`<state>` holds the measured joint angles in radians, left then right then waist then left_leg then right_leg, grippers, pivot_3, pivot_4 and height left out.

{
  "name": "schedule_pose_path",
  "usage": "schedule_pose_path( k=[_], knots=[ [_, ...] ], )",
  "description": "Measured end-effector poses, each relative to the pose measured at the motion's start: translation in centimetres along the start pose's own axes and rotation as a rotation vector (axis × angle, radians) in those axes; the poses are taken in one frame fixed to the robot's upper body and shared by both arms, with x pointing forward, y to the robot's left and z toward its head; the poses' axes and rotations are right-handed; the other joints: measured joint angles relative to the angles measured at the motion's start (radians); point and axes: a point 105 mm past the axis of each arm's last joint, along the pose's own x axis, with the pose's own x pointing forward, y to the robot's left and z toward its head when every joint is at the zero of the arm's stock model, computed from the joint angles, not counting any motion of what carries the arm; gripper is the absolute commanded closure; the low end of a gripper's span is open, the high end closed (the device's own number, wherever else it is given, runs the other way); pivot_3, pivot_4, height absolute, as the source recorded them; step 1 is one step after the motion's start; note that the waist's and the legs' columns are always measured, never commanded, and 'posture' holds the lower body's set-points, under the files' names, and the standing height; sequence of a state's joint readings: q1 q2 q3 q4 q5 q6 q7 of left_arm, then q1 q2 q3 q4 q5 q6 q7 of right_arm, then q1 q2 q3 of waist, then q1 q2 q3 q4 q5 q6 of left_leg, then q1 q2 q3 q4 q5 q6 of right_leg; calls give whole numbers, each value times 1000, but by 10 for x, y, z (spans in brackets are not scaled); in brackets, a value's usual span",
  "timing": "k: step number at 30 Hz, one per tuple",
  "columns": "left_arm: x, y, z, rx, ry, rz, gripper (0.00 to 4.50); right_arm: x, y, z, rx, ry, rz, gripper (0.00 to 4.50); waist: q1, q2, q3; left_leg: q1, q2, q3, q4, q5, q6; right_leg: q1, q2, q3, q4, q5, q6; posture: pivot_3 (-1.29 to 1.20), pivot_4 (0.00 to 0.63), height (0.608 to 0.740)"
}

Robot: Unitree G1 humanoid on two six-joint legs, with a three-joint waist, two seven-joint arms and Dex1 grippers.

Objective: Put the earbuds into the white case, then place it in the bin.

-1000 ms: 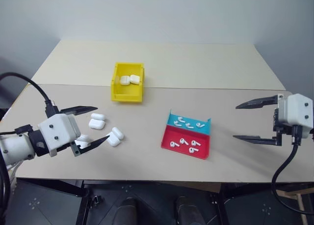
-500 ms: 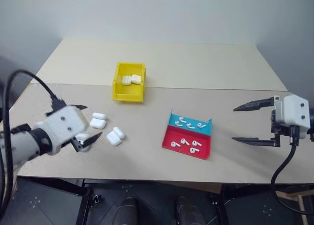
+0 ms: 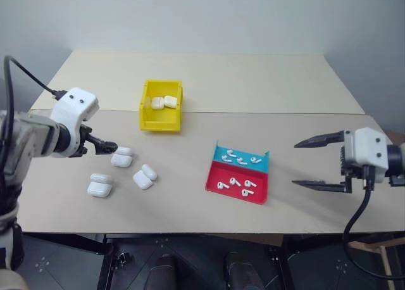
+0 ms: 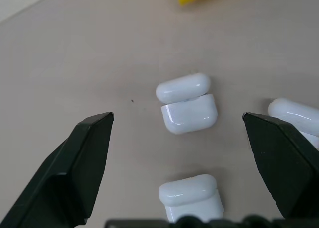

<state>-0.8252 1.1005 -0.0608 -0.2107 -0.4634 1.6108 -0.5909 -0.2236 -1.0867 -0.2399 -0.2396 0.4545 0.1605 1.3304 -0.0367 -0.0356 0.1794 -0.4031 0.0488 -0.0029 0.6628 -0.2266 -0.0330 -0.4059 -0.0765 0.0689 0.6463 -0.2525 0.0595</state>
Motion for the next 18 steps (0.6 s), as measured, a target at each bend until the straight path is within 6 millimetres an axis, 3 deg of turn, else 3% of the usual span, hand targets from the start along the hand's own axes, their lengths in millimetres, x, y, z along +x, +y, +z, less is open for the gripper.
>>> schedule_pose_path(
  k=[7, 18],
  knots=[
    [22, 2, -8, -110, 145, -85, 0, 7, 3, -2, 12, -6, 5, 50, 1, 0, 0, -1, 0, 0, 0, 0, 0, 0, 0, 0, 0, 0, 0, 0, 150, 740],
    [54, -19, -9, -156, 262, -164, 0, 8, 11, -6, 40, 5, 14, 50, 13, 0, 0, -1, 0, 0, 1, 0, 0, 0, 0, 0, 0, 0, 0, 0, 150, 740]
  ],
)
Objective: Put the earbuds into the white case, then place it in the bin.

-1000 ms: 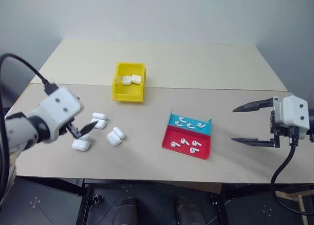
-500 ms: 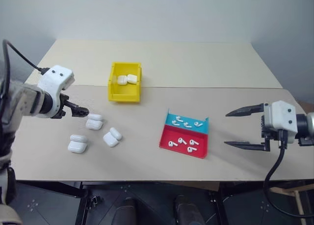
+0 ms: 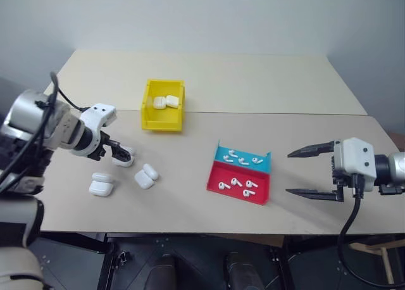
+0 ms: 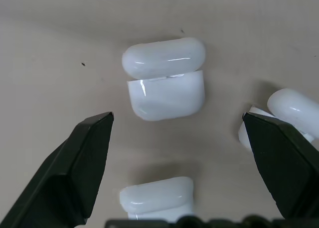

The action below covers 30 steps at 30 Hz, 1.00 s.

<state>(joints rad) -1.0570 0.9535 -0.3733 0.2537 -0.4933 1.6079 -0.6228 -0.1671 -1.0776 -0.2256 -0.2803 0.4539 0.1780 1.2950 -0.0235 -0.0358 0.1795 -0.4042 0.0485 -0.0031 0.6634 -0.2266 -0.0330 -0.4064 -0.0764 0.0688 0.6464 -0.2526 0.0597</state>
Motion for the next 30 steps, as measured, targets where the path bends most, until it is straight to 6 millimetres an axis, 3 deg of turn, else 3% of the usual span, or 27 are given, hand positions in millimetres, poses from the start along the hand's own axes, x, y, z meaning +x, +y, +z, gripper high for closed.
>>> schedule_pose_path(
  k=[20, 30],
  knots=[
    [32, 2, 2, -64, 83, 3, 0, -1, 0, 0, 1, 5, -28, 50, 7, 0, 0, -1, 0, 0, 1, 0, 0, 0, 0, 0, 0, 0, 0, 0, 150, 740],
    [37, 1, 0, -59, 100, -5, 0, 0, 1, -1, 1, 11, -31, 50, 7, 0, 0, 0, 0, 0, 1, 0, 0, 0, 0, 0, 1, 0, 0, 0, 150, 740]
  ],
)
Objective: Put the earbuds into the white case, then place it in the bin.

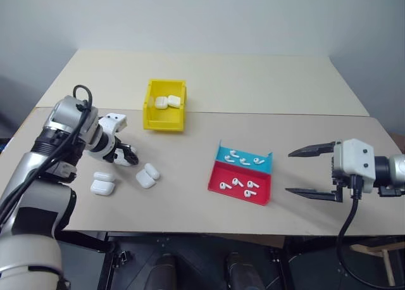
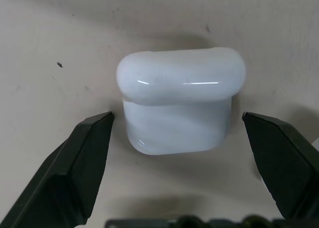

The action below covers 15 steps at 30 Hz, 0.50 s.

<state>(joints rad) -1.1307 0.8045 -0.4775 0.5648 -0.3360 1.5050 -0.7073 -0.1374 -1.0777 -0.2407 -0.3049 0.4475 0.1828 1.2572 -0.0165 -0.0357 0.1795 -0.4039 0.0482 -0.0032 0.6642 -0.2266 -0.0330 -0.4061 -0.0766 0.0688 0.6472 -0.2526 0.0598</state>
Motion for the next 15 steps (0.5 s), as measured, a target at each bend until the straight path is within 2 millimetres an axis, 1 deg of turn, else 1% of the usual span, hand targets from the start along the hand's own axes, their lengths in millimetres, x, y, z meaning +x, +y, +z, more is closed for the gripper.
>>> schedule_pose_path(
  k=[3, 6, 9, 10, 15],
  knots=[
    [1, -1, 0, 3, 2, 1, 0, 0, 0, 0, -1, 1, 0, 50, 0, 0, 0, 0, 0, 0, 0, 0, 0, 0, 0, 0, 0, 0, 0, 0, 150, 740],
    [1, -1, 1, 3, 3, 2, 558, 0, 0, 0, -1, 2, 0, 0, 0, 0, 0, 0, 0, 0, 0, 0, 0, 0, 0, 0, 0, 0, 0, 0, 150, 740],
    [2, 3, 0, -1, 3, 18, 1507, 0, 0, 0, -1, 2, 0, 0, 1, 0, 0, 0, 0, 0, 0, 0, 0, 0, 0, 0, 0, 0, 0, 0, 150, 740],
    [2, 3, 1, -2, 0, 17, 1713, 0, 0, 0, -1, 2, 0, 0, 1, 0, 0, 0, 0, 0, 0, 0, 0, 0, 0, 0, 0, 0, 0, 0, 150, 740],
    [2, 3, 2, -3, -1, 15, 1733, 0, 0, 0, -2, 3, 0, 0, 2, 0, 0, 0, 0, 0, 0, 0, 0, 0, 0, 0, 0, 0, 0, 0, 150, 740]
  ],
)
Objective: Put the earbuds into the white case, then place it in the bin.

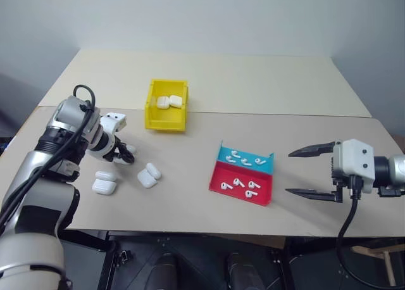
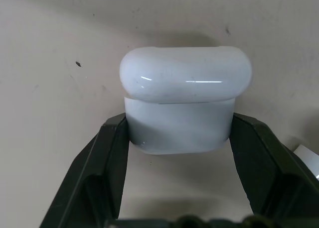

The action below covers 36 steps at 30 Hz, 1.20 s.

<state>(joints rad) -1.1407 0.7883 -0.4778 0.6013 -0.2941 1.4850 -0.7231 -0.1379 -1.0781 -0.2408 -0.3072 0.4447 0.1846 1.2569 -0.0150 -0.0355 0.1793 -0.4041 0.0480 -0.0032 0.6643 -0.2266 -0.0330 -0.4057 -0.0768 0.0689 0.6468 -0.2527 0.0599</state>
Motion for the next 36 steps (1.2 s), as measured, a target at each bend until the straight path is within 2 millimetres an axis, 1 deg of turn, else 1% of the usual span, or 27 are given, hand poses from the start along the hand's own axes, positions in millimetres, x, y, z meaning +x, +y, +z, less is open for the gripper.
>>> schedule_pose_path(
  k=[2, 4, 7, 9, 11, 12, 14, 16, 17, 19, 22, 24, 27, 29, 31, 33, 36],
  knots=[
    [-1, -1, 2, 11, -9, 4, 1733, 0, -1, 1, -4, -1, -2, 0, 0, 0, 0, 0, 0, 0, 0, 0, 0, 0, 0, 0, 0, 0, 0, 0, 150, 740],
    [-4, -2, 7, 50, -52, 14, 1733, -1, -3, 3, -12, -1, -6, 0, 0, 0, 0, -1, 0, 0, 0, 0, 0, 0, 0, 0, 0, 0, 0, 0, 150, 740],
    [-17, -6, 18, 115, -155, 14, 1733, -2, -6, 6, -19, 5, -10, 0, 0, -1, 1, -2, 0, 0, 0, 0, 0, -2, 0, 0, 0, 0, 0, 0, 150, 740],
    [-43, -10, 35, 154, -309, 3, 1733, -5, -9, 11, -23, 16, -7, 0, -2, -1, 1, -4, 0, 0, 1, 0, 0, -3, 0, 0, 0, 0, 0, 0, 150, 740],
    [-74, -13, 44, 221, -476, 2, 1733, -8, -13, 19, -12, 15, 1, 0, -9, -1, 1, -3, 0, 0, 0, 0, 0, -4, 0, 1, 0, 0, 0, 0, 150, 740],
    [-92, -19, 48, 256, -585, -16, 1733, -9, -15, 23, -7, 26, 3, 0, -11, -1, 1, -3, 1, 0, 0, 0, 0, -3, 0, 1, 0, 0, 0, 0, 150, 740],
    [-116, -35, 51, 284, -755, -85, 1733, -9, -17, 31, -8, 29, 13, 0, -8, -1, 1, -2, 1, 0, 1, 0, 0, -2, -1, 0, 1, 0, 0, 0, 150, 740],
    [-134, -57, 46, 357, -1005, -160, 1733, -2, -12, 37, -5, 57, 83, 0, -5, 3, -1, 0, 1, 1, 1, 0, 0, 1, -1, 0, -1, 0, 0, 0, 150, 740],
    [-135, -70, 40, 400, -1094, -206, 1733, 1, -8, 38, 3, 74, 117, 0, -3, 2, -1, 1, 1, 1, 1, 0, 0, 1, -1, 0, 0, 0, 0, 0, 150, 740],
    [-130, -88, 24, 464, -1240, -298, 1733, 12, -4, 41, 24, 97, 176, 0, -3, 2, -1, 0, 1, 1, 3, 0, 0, 1, -1, 0, 1, 1, -1, 0, 150, 740],
    [-131, -107, 7, 526, -1451, -413, 1733, 29, 3, 42, 30, 170, 243, 0, 0, 2, -1, 0, 1, 1, 4, 0, 0, 1, 0, 0, 0, 1, -1, 0, 150, 740],
    [-131, -118, -6, 558, -1575, -524, 1733, 42, 11, 37, 34, 243, 285, 0, 2, 2, -1, 0, 1, 1, 4, 0, 0, 1, -1, 0, -1, 1, -1, 0, 150, 740],
    [-118, -128, -25, 632, -1587, -674, 1733, 55, 23, 29, 64, 299, 327, 577, 5, 2, -1, -2, 1, 1, 5, 0, 0, 0, -1, -1, -1, 1, -1, 0, 150, 740],
    [-111, -132, -35, 658, -1568, -752, 1733, 58, 29, 26, 64, 328, 342, 1211, 4, 2, -1, -3, 1, 1, 5, 0, 0, 0, -1, 0, -1, 1, -1, 0, 150, 740],
    [-105, -135, -46, 709, -1543, -821, 1733, 64, 28, 24, 33, 372, 317, 1211, 2, 2, -1, -1, 1, 1, 5, 0, 0, 0, -1, 0, -1, 1, -1, 0, 150, 740],
    [-95, -137, -56, 756, -1479, -883, 1733, 70, 26, 18, 15, 417, 285, 1211, -2, 2, -2, -1, 1, 1, 5, 0, 0, 0, 0, 0, -1, 1, -1, 0, 150, 740],
    [-83, -136, -66, 804, -1421, -924, 1733, 78, 26, 14, 23, 438, 281, 1211, -4, 2, -2, 0, 2, 1, 4, 0, 0, 0, 0, 0, -1, 1, -1, 0, 150, 740]
  ],
)
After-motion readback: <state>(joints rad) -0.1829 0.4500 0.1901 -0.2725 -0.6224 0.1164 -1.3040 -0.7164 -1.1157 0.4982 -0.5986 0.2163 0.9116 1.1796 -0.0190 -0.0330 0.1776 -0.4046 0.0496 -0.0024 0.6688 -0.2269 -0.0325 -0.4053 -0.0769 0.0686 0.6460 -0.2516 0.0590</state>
